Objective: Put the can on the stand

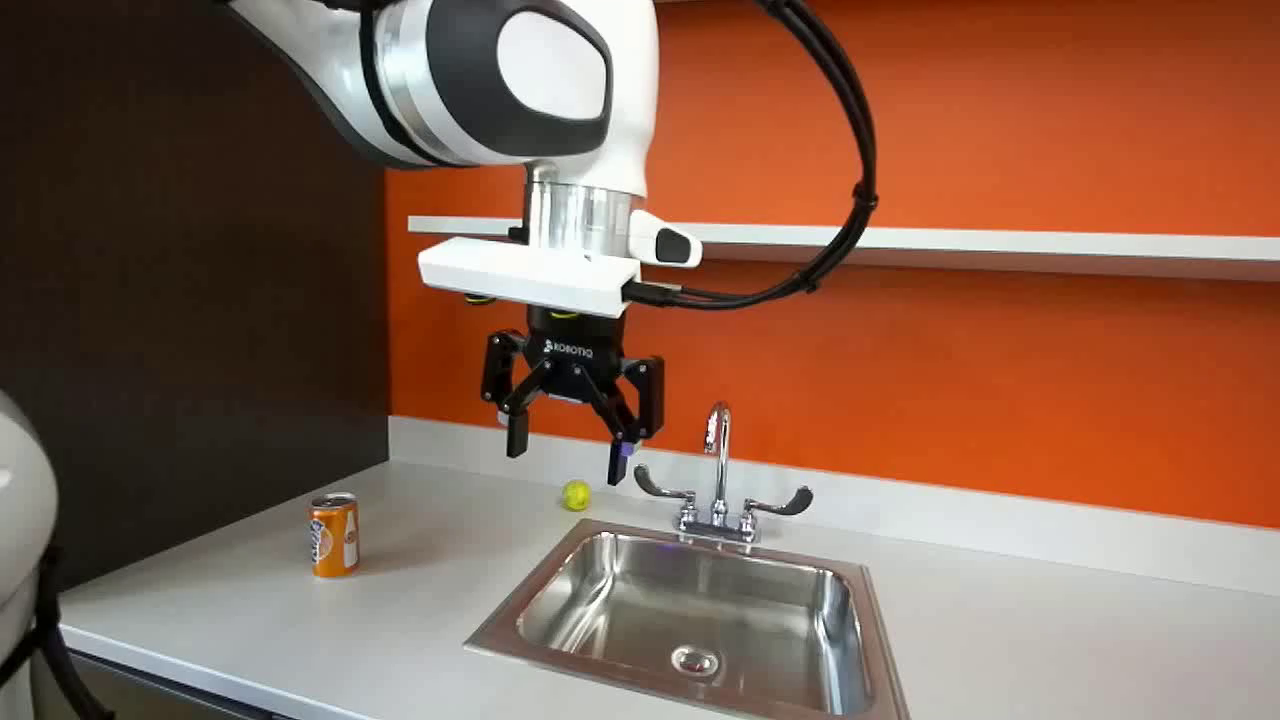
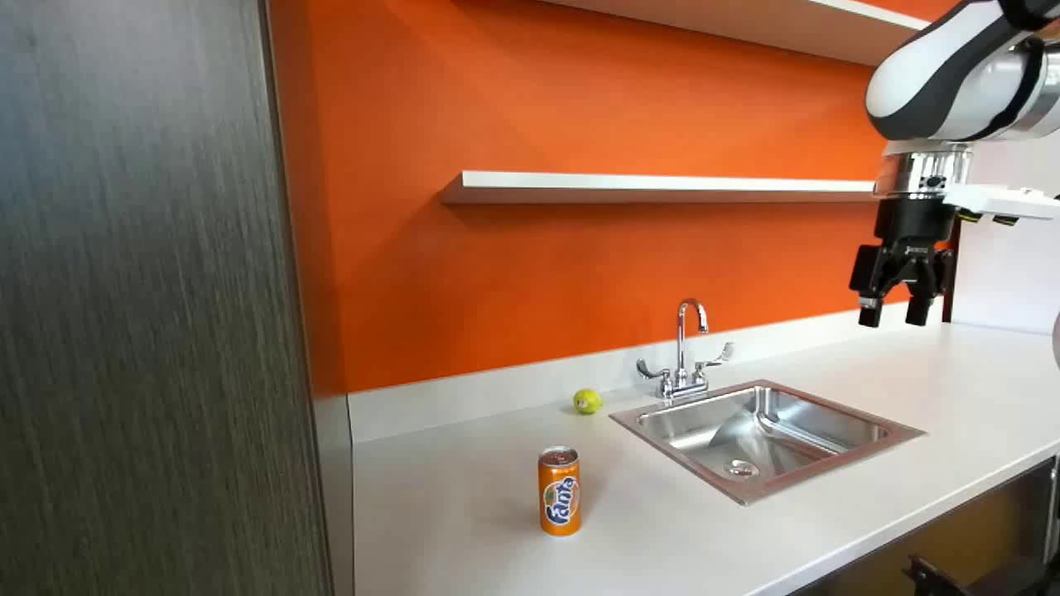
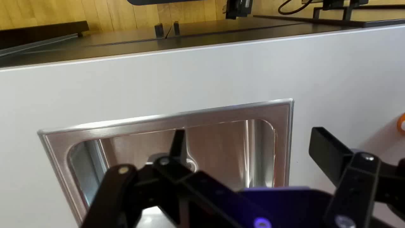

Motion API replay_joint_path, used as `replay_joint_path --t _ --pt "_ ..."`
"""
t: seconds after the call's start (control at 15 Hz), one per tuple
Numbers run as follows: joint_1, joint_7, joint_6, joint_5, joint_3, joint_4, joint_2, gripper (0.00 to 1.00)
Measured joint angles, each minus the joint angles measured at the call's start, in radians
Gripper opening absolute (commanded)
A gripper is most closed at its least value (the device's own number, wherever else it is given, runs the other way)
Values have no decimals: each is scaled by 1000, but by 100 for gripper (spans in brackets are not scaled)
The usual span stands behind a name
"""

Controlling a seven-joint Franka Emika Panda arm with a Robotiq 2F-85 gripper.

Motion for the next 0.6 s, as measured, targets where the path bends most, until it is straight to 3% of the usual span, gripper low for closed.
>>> replay_joint_path --t 0.6 --pt "8 9 0 20 19 -3 2 100"
